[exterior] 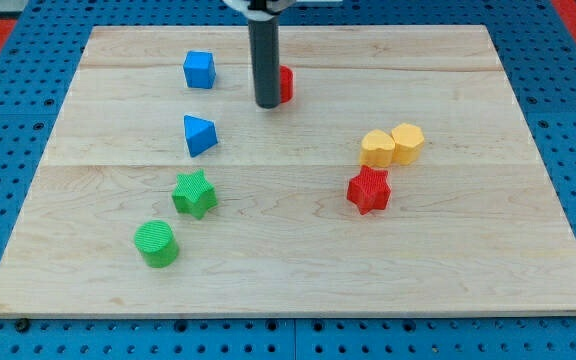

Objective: Place the yellowhexagon on the right side of the red circle horizontally

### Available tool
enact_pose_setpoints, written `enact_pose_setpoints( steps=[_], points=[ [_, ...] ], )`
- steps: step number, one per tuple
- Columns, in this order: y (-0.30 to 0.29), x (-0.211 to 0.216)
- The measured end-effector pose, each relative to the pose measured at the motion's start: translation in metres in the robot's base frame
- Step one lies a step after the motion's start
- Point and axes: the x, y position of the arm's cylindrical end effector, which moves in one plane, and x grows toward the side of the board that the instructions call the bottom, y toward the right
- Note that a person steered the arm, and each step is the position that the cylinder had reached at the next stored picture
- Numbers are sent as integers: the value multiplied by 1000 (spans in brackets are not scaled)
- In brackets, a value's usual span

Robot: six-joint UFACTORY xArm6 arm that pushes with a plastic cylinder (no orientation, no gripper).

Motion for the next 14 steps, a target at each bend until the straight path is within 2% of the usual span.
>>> enact_pose_setpoints(
  steps=[1,2,3,4,5,6,7,10,11,13,14],
  points=[
    [43,-29],
    [47,-61],
    [62,-46],
    [110,2],
    [222,28],
    [245,83],
    [177,103],
    [101,75],
    [111,62],
    [68,15],
    [82,7]
  ],
)
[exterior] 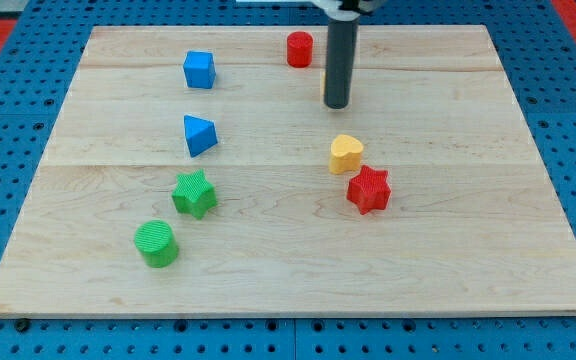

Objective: Place the yellowhexagon on the right side of the red circle horizontally

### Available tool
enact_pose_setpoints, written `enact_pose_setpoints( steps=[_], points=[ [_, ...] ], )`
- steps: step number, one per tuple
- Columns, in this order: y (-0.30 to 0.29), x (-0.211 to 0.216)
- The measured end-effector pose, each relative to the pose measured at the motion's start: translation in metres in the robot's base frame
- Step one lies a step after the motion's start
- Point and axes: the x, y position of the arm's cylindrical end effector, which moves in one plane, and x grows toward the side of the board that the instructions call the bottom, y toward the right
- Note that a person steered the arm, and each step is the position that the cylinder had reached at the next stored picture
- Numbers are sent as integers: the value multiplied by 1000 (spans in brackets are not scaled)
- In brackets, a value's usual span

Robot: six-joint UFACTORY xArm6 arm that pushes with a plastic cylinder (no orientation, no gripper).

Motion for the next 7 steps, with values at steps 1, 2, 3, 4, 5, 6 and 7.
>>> enact_pose_setpoints(
  steps=[1,2,3,4,5,6,7],
  points=[
    [-19,-32],
    [-37,-21],
    [-33,-39],
    [-1,-47],
    [23,-60],
    [26,-79],
    [38,-15]
  ],
)
